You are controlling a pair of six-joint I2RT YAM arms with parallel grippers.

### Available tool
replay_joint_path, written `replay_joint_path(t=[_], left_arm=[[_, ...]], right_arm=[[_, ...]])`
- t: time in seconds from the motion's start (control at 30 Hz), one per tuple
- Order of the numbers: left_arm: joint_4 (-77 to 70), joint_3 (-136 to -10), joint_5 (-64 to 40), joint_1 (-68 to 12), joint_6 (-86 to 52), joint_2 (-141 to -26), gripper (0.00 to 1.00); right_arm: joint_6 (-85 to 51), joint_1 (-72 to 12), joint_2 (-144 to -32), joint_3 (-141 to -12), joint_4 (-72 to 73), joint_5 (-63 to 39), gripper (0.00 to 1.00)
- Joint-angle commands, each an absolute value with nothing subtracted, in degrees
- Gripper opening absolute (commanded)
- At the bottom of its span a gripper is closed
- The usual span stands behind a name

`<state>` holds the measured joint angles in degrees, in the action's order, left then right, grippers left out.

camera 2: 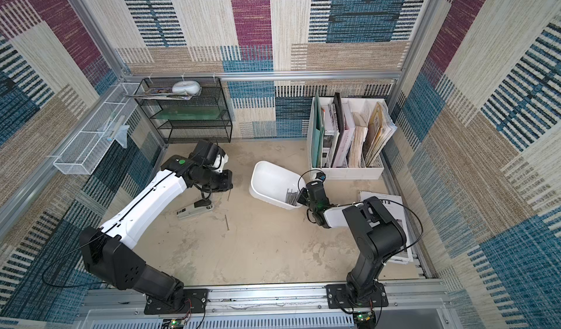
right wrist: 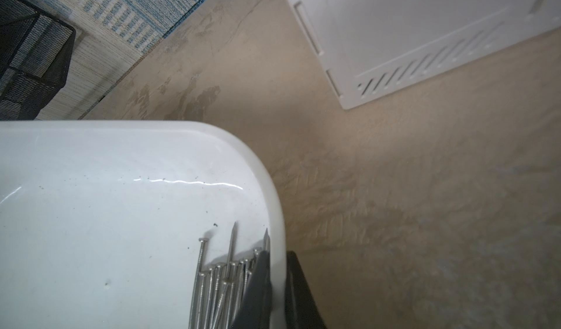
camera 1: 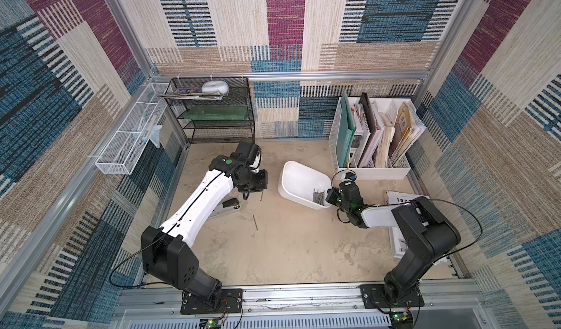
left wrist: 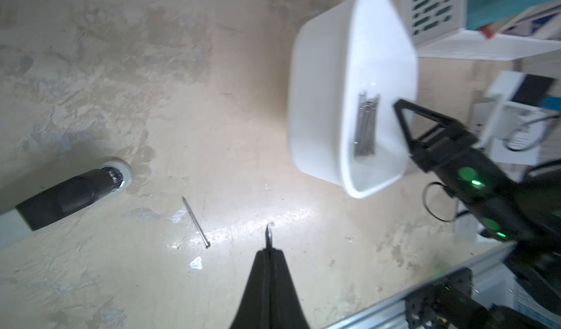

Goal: Put the nails on the desktop into the storage box
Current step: Pick up the nail from the center of the board, then place the nail in the storage box.

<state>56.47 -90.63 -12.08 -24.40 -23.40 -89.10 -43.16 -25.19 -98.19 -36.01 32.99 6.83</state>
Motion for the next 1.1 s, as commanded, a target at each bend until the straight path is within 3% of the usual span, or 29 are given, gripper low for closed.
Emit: replay_joint_path(t=[0.0, 0.2, 0.47, 0.73, 1.03, 1.07], left_arm=[[61.2, -98.6, -14.8, -27.6, -24.5, -91.4, 0.00], [63.6, -116.3, -14.1, -34.4, -25.1, -104.3, 0.00], [64.5, -123.9, -12.2, -34.7, -25.1, -118.7, 0.00], [64.3, -125.7, -9.7, -34.5, -25.8, -126.1, 0.00], [58.0, -114.0, -7.3, -34.5, -28.0, -124.6, 0.00], [58.1, -114.0, -7.6, -34.4, -28.0, -124.5, 0.09]], right_arm=[[-43.0, -25.7, -98.2, -36.0, 26.5, 7.0, 0.00], [-43.2, -26.4, -97.8, -36.8, 25.7, 7.9, 0.00], [-43.1, -27.1, -97.2, -36.8, 25.0, 8.5, 0.00], [-42.8, -27.0, -97.1, -36.6, 25.1, 8.6, 0.00], [-43.0, -27.0, -97.9, -36.3, 25.8, 8.1, 0.00], [-43.0, -27.0, -98.0, -36.3, 25.9, 8.1, 0.00]])
